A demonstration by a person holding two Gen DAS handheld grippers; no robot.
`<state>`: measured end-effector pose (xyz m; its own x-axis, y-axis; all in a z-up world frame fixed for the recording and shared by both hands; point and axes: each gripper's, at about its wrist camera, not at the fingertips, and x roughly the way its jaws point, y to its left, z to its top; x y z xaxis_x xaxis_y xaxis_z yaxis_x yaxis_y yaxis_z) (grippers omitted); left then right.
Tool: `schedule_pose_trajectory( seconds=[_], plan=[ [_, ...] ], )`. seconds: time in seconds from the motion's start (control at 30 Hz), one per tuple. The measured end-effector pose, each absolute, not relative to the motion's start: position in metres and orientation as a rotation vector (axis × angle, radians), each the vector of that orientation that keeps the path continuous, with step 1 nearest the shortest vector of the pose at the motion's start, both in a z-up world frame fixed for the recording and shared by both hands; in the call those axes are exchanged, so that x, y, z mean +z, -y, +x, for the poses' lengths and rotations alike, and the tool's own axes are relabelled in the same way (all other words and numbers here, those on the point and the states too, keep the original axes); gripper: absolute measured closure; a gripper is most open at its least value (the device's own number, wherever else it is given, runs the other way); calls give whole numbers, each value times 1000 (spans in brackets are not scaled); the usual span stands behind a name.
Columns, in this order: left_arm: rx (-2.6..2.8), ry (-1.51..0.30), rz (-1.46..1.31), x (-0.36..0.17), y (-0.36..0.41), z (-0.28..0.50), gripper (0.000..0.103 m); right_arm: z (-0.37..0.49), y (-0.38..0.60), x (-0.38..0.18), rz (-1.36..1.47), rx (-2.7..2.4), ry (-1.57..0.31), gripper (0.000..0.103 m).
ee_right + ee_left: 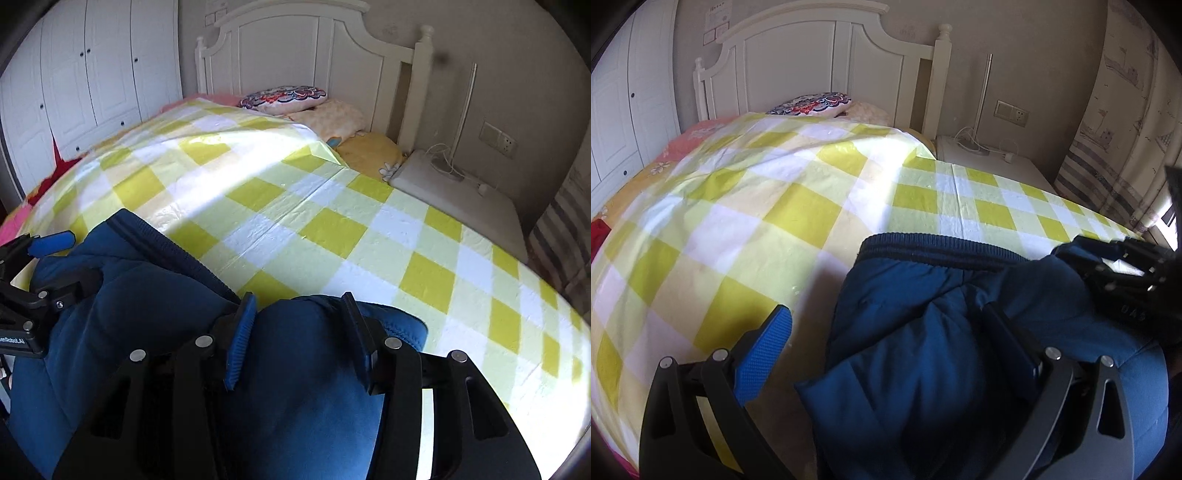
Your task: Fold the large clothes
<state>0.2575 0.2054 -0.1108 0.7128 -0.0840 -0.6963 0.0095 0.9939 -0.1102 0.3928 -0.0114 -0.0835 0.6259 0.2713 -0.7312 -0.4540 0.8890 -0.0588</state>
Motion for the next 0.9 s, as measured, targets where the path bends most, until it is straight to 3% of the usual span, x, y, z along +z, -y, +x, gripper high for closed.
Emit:
schedule_pose_trajectory(
  seconds=[0.17, 0.3, 0.5, 0.53, 0.6, 0.63, 0.77, 0.9],
  plan=[
    [-54, -776, -107, -111, -205, 257, 2, 376, 5, -52, -202, 459, -699, 56],
    [-50, -787, -111, -113, -206, 258, 2, 376, -25, -82, -400, 452, -743, 54],
    [-59, -786, -124, -113, -208, 258, 2, 367, -10, -58, -320, 441, -740, 54],
    [-61, -786, -127, -113, -208, 258, 2, 360, -3, -49, -277, 443, -709, 52],
    [-65, -787, -133, -114, -209, 258, 2, 349, 17, -38, -182, 404, -647, 30],
    [-67, -788, -136, -114, -209, 258, 2, 348, 25, -38, -150, 380, -641, 26],
    [-68, -791, -138, -114, -210, 260, 2, 363, 36, -85, -60, 417, -795, 22],
    [-140, -839, -187, -111, -219, 254, 2, 354, 46, -79, 32, 404, -813, 19]
  ],
)
